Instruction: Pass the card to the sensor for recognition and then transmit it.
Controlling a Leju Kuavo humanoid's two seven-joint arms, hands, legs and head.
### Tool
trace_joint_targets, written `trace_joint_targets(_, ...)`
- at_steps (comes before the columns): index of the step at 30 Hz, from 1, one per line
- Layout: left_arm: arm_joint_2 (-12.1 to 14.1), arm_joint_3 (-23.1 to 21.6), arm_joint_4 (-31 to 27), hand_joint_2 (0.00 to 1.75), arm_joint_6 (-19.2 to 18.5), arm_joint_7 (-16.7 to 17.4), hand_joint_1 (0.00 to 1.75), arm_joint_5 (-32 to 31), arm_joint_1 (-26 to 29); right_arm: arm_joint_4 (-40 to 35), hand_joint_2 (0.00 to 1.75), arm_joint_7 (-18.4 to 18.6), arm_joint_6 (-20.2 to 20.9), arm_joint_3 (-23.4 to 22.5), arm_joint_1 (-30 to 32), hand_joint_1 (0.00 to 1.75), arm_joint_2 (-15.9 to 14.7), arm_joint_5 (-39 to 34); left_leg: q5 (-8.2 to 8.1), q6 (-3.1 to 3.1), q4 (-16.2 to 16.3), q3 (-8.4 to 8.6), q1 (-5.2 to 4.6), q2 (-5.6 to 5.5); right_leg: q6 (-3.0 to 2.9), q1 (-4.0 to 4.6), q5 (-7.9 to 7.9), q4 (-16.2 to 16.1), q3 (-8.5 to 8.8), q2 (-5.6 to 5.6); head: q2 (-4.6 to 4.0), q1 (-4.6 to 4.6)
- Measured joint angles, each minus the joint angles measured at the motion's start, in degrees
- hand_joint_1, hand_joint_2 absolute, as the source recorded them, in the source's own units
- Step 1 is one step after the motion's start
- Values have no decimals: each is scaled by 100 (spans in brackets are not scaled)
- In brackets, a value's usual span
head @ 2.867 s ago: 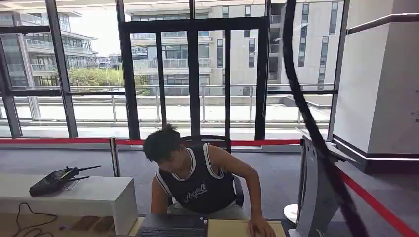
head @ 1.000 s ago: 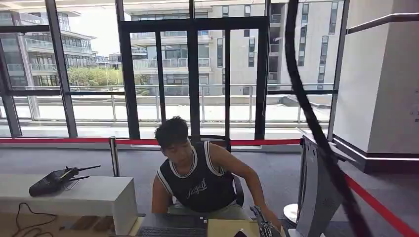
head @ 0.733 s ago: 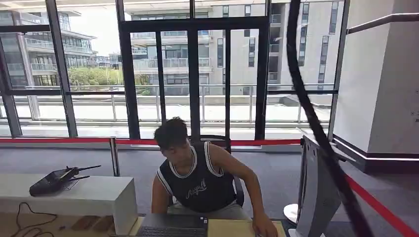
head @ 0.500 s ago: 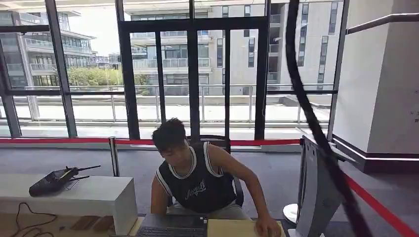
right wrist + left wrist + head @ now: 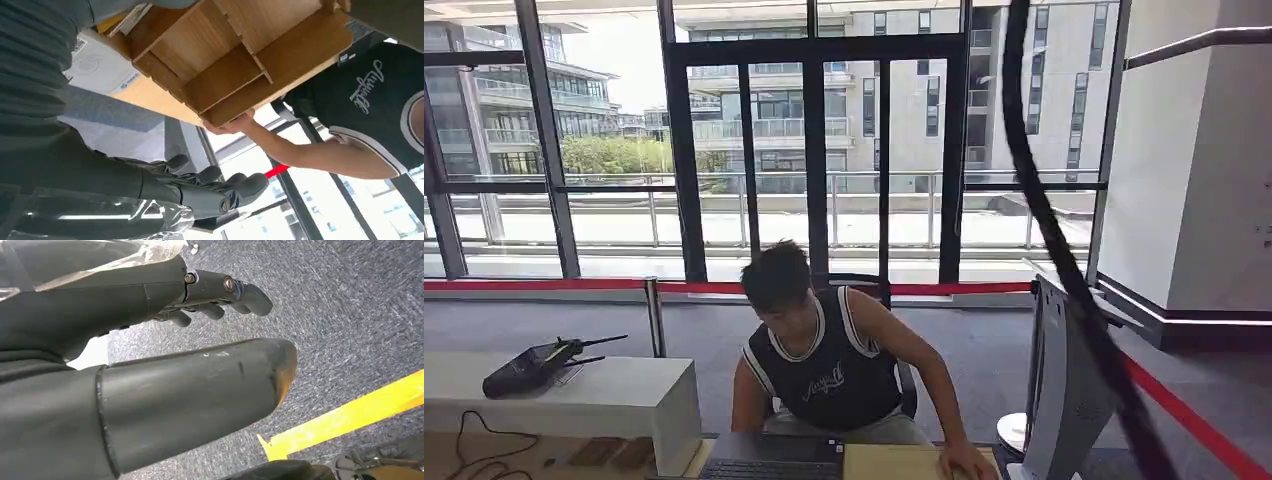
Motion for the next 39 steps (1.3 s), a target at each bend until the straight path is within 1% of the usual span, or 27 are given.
trace_joint_targets(4,0,0,0,0,4,9,0,-7,-2,7,175,359,80,65,2,0,0,785,0,0,0,-1,0,0,0,0,0,0,0,0,0,2)
trace_joint_targets(6,0,0,-2,0,4,9,0,-7,-3,7,175,469,288,96,6,0,0,1057,-1,0,0,-1,0,0,0,0,0,0,-1,0,0,2)
trace_joint_targets(13,0,2,-2,0,-7,0,0,-15,-2,4,175,574,653,177,67,0,-13,1223,0,0,0,-1,0,0,0,0,0,-1,0,0,0,4)
trace_joint_targets(17,0,2,-2,0,-7,-31,0,-33,-2,-11,175,636,763,197,133,0,-55,1208,0,0,0,-1,0,0,0,0,0,-1,0,0,0,2)
trace_joint_targets(20,0,2,-2,0,-2,-50,0,-37,-3,-33,175,655,798,197,174,0,-90,1232,-1,2,0,-1,0,0,0,0,0,-2,-1,0,0,2)
trace_joint_targets(22,0,2,-2,0,0,-68,0,-44,-2,-53,175,756,815,197,201,0,-111,1396,-1,2,0,-1,0,0,0,0,0,-2,-1,0,0,4)
trace_joint_targets(24,0,2,-2,0,0,-83,0,-50,-3,-52,175,919,820,199,208,0,-131,1666,-1,2,0,-1,0,0,0,0,0,-2,-1,0,0,2)
trace_joint_targets(28,0,2,-2,0,2,-72,0,-74,-3,-48,175,1416,800,194,225,0,-181,2369,-1,2,0,-1,0,0,0,0,0,-2,-1,0,0,4)
trace_joint_targets(31,0,2,-2,0,-2,-35,0,-100,-3,-44,175,1649,752,177,236,0,-227,2609,-1,2,0,-1,-1,0,0,0,0,-3,-1,0,0,4)
trace_joint_targets(35,0,2,-2,0,-2,-28,0,-109,-4,-11,175,1715,647,140,262,0,-273,2681,-2,2,0,-1,-1,1,0,-1,0,-3,-1,0,0,4)
trace_joint_targets(39,0,2,-2,0,-2,-28,0,-114,-5,44,175,1689,566,116,266,0,-286,2681,-2,2,0,-1,-1,1,0,0,0,-4,-1,0,0,4)
